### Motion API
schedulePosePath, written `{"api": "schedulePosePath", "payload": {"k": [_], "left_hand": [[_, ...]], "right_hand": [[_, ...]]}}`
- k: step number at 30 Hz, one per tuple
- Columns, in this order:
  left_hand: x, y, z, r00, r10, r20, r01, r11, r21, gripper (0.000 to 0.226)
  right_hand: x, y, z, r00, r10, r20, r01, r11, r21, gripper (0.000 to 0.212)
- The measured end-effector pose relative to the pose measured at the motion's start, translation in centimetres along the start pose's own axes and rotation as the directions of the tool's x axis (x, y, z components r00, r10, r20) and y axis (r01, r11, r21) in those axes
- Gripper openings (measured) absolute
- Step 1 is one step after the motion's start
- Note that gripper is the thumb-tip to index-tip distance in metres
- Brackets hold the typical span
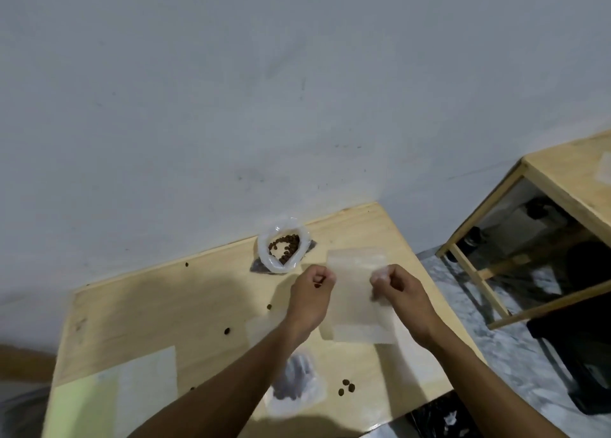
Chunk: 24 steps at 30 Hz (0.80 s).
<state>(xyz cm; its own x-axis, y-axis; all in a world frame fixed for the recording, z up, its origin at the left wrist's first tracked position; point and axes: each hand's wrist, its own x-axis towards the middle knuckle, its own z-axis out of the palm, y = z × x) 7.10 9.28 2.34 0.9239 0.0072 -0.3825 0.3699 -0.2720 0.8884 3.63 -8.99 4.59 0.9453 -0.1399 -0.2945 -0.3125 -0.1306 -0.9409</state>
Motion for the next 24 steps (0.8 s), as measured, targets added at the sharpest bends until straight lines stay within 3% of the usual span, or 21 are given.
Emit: {"api": "schedulePosePath", "payload": {"k": [5,8,10,11,14,18,24], "left_hand": [[0.0,0.0,-6.4,0.985,0.172,-0.009,-0.170,0.981,0.089,0.005],[-0.7,0.0,-8.8,0.940,0.224,-0.257,-0.183,0.967,0.174,0.012],[-1.1,0.3,-9.9,0.915,0.096,-0.393,-0.100,0.995,0.008,0.022],[-1.2,0.5,-10.3,0.921,0.000,-0.389,-0.060,0.988,-0.142,0.023],[-2.2,1.9,-11.3,0.968,-0.165,-0.191,0.039,0.845,-0.534,0.016],[-3.4,3.1,-12.6,0.973,-0.144,-0.180,-0.001,0.777,-0.630,0.024],[-3.5,2.5,-12.7,0.983,-0.075,-0.168,-0.052,0.765,-0.642,0.012]], "right_hand": [[1.1,-3.8,4.6,0.976,-0.028,0.215,0.006,0.995,0.102,0.017],[1.8,-5.0,7.7,0.966,-0.100,0.239,0.083,0.993,0.078,0.018],[2.0,-5.4,9.6,0.959,-0.167,0.229,0.166,0.986,0.027,0.020],[2.1,-5.4,10.5,0.947,-0.211,0.241,0.220,0.975,-0.012,0.021],[1.9,-5.8,12.8,0.868,-0.308,0.390,0.383,0.915,-0.128,0.025],[1.3,-6.4,14.4,0.785,-0.273,0.556,0.408,0.903,-0.132,0.037],[1.0,-7.6,15.1,0.842,-0.207,0.499,0.247,0.969,-0.016,0.019]]}}
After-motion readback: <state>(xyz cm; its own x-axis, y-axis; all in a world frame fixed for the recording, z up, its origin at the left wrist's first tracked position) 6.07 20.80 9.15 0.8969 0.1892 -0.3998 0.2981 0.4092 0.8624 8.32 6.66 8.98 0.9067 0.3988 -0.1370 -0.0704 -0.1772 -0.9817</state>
